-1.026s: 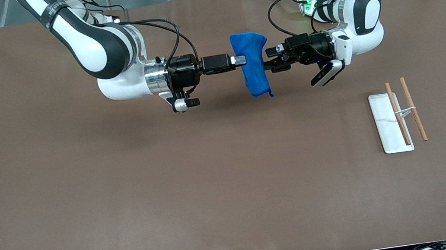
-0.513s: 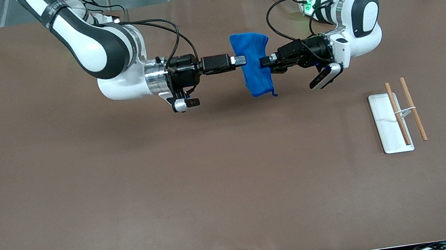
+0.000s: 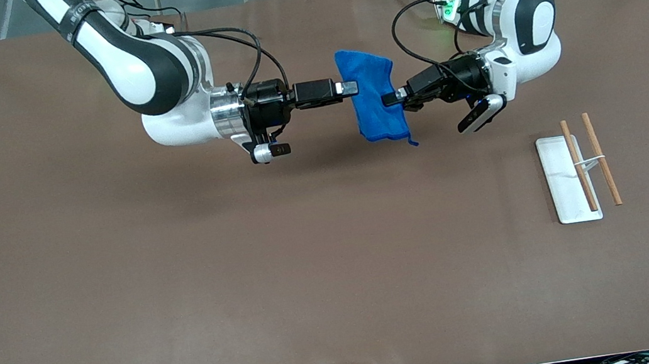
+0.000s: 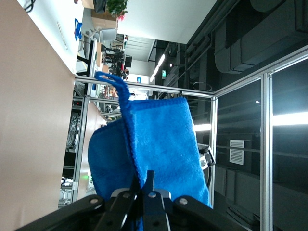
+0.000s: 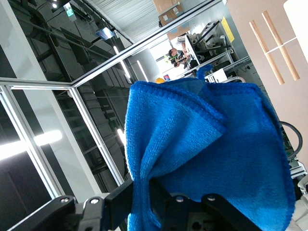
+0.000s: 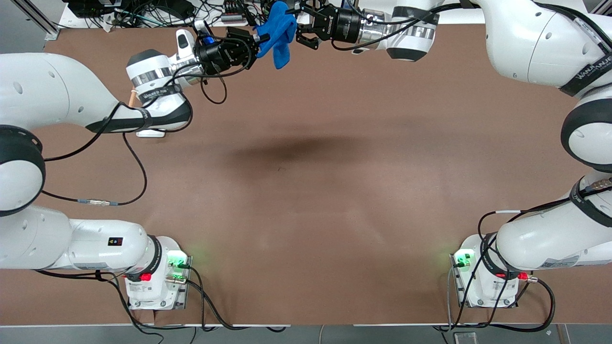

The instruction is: Right arm passes towel to left arm to hang

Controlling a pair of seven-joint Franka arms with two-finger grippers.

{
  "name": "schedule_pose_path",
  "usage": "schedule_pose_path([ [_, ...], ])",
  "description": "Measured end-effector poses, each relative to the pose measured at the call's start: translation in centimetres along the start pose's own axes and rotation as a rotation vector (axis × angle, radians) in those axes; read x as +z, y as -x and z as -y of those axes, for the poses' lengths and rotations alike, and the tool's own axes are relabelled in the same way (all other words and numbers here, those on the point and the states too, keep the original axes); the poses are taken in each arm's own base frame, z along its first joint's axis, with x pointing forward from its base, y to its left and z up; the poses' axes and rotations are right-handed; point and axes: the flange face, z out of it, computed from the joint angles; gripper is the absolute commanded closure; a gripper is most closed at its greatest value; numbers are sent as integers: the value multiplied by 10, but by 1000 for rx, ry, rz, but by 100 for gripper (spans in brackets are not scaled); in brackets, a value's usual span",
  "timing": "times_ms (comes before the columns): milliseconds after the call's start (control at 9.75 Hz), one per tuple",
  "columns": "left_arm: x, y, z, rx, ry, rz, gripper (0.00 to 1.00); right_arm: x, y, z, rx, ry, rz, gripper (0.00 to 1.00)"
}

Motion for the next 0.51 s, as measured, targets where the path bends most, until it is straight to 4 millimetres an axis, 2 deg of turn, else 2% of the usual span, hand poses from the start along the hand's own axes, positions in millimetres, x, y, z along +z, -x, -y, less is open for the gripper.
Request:
schedule_pose_path([
  [103,1,-3,-3,8,-6,-9,100,-2,-2,0,-1,2,-9,0],
  [308,-2,-3,-4,42,-64,31,100,-12,-12,-1,-30,44,-78,0],
  [513,-29,-15,-10,77,-186,92,100,-32,-26,-3,-109,150,-103,0],
])
